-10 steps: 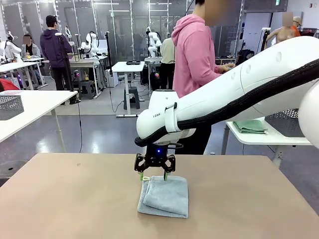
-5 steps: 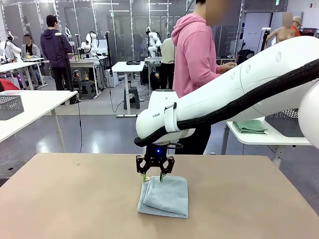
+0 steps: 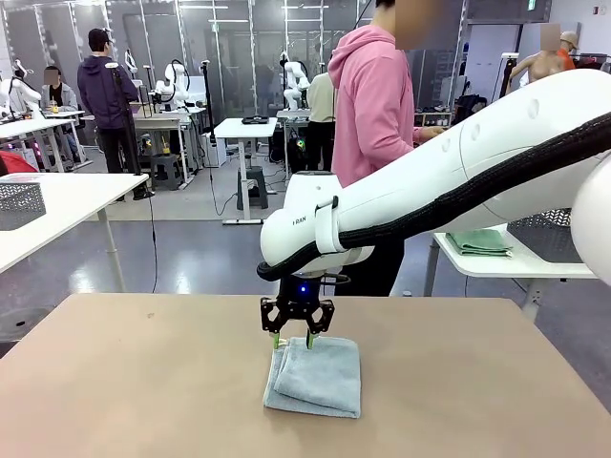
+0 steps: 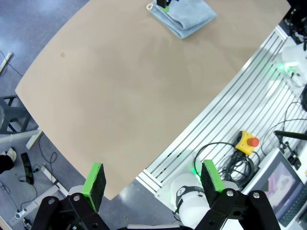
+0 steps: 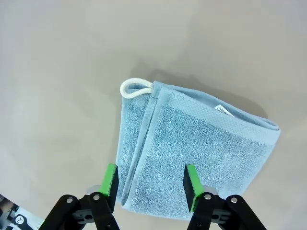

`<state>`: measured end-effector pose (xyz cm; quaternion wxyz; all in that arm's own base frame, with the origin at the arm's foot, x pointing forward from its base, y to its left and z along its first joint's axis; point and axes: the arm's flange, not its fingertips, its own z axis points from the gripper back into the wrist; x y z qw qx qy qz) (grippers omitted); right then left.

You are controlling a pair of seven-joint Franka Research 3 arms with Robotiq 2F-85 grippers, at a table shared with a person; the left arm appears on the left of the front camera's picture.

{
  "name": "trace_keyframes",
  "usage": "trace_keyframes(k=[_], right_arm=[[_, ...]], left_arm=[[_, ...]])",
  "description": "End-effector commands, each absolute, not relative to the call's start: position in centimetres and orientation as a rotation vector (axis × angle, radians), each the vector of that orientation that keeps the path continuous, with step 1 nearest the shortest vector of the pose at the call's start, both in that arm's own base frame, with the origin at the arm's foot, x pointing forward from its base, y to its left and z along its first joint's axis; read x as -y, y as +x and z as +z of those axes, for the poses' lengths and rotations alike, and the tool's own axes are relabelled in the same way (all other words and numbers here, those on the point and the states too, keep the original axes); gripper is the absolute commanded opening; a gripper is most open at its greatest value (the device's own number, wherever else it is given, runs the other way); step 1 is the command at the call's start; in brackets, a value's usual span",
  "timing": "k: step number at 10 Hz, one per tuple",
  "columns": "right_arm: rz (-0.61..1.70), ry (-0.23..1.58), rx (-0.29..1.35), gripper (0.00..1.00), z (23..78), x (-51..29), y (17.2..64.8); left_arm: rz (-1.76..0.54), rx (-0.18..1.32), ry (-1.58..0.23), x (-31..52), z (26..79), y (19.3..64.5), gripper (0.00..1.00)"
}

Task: Fold the towels and place them in the basket.
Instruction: When a person lays out a Towel with hook on the table, fold it in half twice, then place the folded Towel with hook on the right side of the table.

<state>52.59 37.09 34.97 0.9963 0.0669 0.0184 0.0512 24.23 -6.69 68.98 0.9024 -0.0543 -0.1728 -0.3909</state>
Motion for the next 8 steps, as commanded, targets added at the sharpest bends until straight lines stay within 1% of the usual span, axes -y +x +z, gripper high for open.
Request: trace_keyframes(k=[1, 8], right_arm=[[0.097, 0.135, -0.037, 0.69, 34.95, -37.11, 52.66], [0.097, 0.135, -0.037, 0.69, 34.95, -37.11, 52.66]], left_arm=[[-0.808, 0.358, -0.111, 6.66, 69.11, 24.31, 1.0], [-0.808, 0.358, -0.111, 6.66, 69.11, 24.31, 1.0]])
